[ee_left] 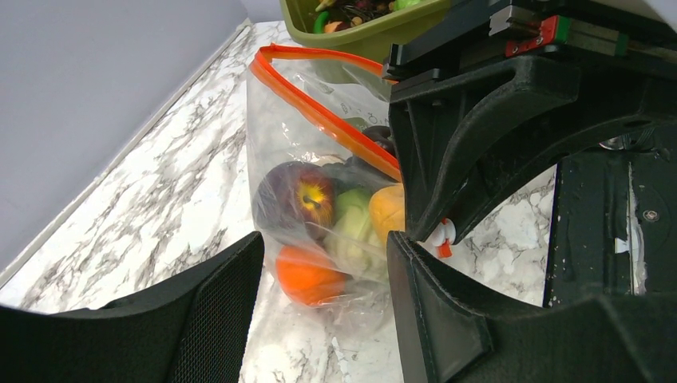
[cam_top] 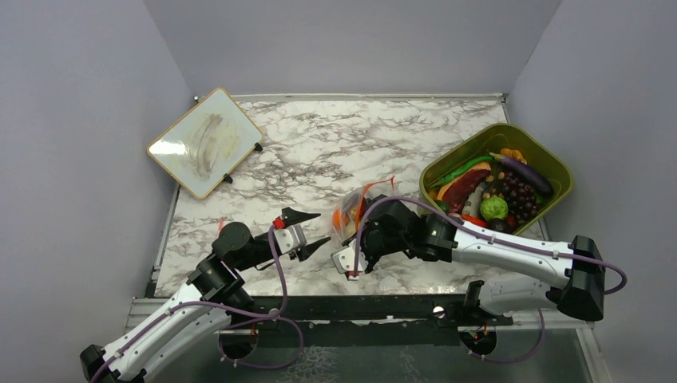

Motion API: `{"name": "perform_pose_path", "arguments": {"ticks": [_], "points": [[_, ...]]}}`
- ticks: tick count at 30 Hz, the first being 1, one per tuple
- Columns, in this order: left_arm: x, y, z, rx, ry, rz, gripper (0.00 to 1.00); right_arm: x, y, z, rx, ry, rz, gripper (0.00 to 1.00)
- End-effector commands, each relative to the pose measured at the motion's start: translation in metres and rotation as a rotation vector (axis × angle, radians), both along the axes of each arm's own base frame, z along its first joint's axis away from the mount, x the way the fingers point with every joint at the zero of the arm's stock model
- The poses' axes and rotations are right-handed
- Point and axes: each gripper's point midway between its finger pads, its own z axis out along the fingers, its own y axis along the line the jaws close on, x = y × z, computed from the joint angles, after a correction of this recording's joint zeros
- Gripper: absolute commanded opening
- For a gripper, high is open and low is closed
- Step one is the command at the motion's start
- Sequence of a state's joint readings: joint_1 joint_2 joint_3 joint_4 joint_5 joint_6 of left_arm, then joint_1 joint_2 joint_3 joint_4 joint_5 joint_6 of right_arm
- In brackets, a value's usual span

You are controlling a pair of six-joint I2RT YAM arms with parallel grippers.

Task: Place the food in the zip-top bag and seal the zipper
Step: Zip the zipper food storage bag at the center of the board.

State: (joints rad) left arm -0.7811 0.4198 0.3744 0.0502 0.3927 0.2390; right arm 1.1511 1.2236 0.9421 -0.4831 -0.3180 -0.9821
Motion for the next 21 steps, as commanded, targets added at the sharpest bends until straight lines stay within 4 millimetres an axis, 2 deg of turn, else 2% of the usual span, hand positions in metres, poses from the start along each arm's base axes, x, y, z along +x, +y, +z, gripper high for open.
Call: {"name": "perform_pose_path", "arguments": {"ticks": [1, 6, 10, 14, 18, 21], "points": [[-0.005, -0.002, -0.002, 0.004, -0.007, -0.028, 0.60, 0.002, 0.003, 0.010, 0.009, -0.022, 0.001, 0.23], [-0.005, -0.002, -0.003, 0.004, -0.007, -0.032, 0.60, 0.002, 0.003, 0.007, 0.004, -0.018, 0.002, 0.17], [-0.007, -0.003, -0.001, 0.001, -0.012, -0.039, 0.57, 0.009, 0.005, 0.012, 0.027, -0.023, -0.048, 0.02], [-0.016, -0.007, 0.004, -0.008, -0.036, -0.105, 0.51, 0.022, 0.009, 0.029, 0.082, -0.027, -0.147, 0.01], [-0.034, -0.016, 0.015, -0.043, -0.063, -0.219, 0.51, 0.024, 0.013, 0.050, 0.185, -0.020, -0.185, 0.01], [-0.044, -0.021, 0.015, -0.052, -0.052, -0.293, 0.51, 0.027, 0.014, 0.058, 0.237, -0.012, -0.217, 0.01]]}}
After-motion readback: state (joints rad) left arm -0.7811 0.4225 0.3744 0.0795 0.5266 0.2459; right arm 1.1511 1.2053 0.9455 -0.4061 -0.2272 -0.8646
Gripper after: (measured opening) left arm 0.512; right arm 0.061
